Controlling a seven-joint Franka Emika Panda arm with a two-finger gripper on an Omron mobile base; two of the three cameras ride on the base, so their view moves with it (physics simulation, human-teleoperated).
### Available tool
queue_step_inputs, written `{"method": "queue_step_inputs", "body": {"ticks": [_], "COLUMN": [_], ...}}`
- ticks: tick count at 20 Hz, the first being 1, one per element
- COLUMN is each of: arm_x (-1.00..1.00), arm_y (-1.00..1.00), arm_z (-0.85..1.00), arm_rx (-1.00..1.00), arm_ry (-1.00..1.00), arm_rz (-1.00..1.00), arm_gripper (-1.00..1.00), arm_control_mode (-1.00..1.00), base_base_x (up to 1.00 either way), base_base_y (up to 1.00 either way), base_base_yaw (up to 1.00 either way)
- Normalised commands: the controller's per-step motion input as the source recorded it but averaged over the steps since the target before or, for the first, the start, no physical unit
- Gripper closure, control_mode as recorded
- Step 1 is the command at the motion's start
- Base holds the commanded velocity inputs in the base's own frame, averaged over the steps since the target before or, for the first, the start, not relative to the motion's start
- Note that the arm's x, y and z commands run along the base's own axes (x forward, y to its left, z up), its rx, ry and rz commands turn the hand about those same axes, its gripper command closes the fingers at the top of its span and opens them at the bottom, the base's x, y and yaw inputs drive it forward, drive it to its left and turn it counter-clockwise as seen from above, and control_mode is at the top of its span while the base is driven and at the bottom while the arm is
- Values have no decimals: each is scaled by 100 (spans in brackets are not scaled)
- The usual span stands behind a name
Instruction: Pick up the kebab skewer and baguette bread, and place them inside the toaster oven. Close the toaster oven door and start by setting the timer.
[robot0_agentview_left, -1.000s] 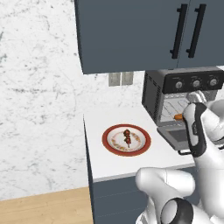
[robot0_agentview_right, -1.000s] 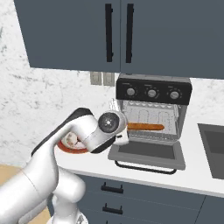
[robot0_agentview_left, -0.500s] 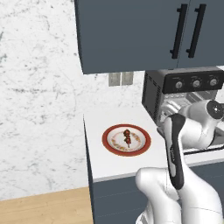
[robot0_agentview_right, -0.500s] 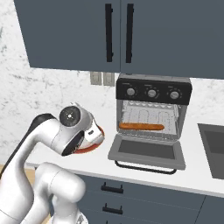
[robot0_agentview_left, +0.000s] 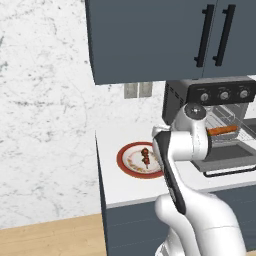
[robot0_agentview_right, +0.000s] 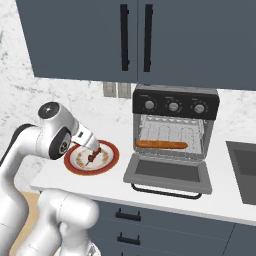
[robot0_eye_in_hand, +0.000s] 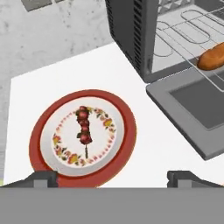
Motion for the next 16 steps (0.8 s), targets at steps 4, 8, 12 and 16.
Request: {"method": "queue_step_inputs", "body": {"ticks": [4, 8, 12, 16], "arm_x": [21, 23, 27, 45], "arm_y": [29, 0, 5, 22], "arm_z": [-48, -56, -57, -35], "arm_rx": [-25, -10, 0, 0], "arm_ry": [23, 17, 14, 6], "arm_rz": [28, 23, 13, 6], "arm_gripper": [-100, -100, -100, -100], "arm_control_mode": [-100, -100, -100, -100], "base_base_x": [0, 0, 0, 0], "base_base_y": [0, 0, 0, 0], "base_base_yaw": [0, 0, 0, 0]}}
